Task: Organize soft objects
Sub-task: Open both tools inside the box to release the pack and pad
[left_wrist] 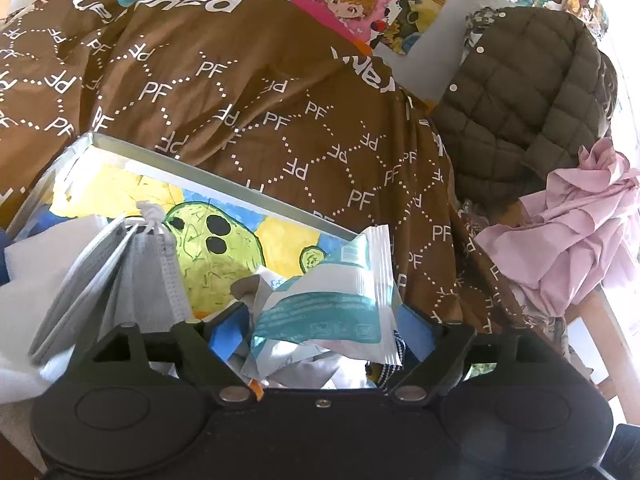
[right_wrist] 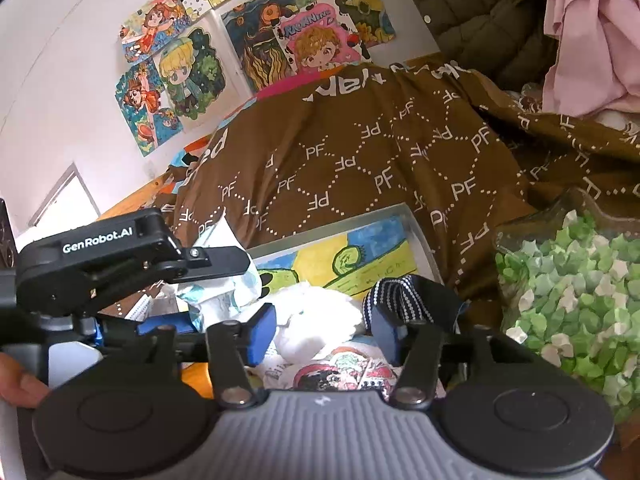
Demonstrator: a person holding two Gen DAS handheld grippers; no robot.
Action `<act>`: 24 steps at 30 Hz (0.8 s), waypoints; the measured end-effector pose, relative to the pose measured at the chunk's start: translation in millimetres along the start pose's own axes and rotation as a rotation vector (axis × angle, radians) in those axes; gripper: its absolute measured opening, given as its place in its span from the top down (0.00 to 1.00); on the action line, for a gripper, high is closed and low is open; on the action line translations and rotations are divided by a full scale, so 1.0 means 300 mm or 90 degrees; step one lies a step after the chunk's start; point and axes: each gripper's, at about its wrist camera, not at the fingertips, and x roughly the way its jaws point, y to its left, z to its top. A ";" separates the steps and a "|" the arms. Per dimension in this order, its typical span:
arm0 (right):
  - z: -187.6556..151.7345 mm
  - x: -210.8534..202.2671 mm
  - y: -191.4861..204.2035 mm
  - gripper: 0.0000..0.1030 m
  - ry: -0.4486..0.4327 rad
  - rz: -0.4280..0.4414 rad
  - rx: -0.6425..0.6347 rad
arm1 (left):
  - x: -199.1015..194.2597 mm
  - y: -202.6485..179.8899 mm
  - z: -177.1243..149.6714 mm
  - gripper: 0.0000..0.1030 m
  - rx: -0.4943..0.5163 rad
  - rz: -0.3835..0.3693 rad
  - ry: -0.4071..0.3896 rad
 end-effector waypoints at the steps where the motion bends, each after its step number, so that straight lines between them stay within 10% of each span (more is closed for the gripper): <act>1: 0.003 -0.006 0.001 0.38 -0.003 -0.001 -0.001 | -0.006 -0.003 0.000 0.18 0.002 0.002 0.000; 24: 0.098 -0.364 0.103 0.04 -0.141 0.003 -0.059 | -0.437 -0.075 -0.059 0.04 0.037 0.051 -0.121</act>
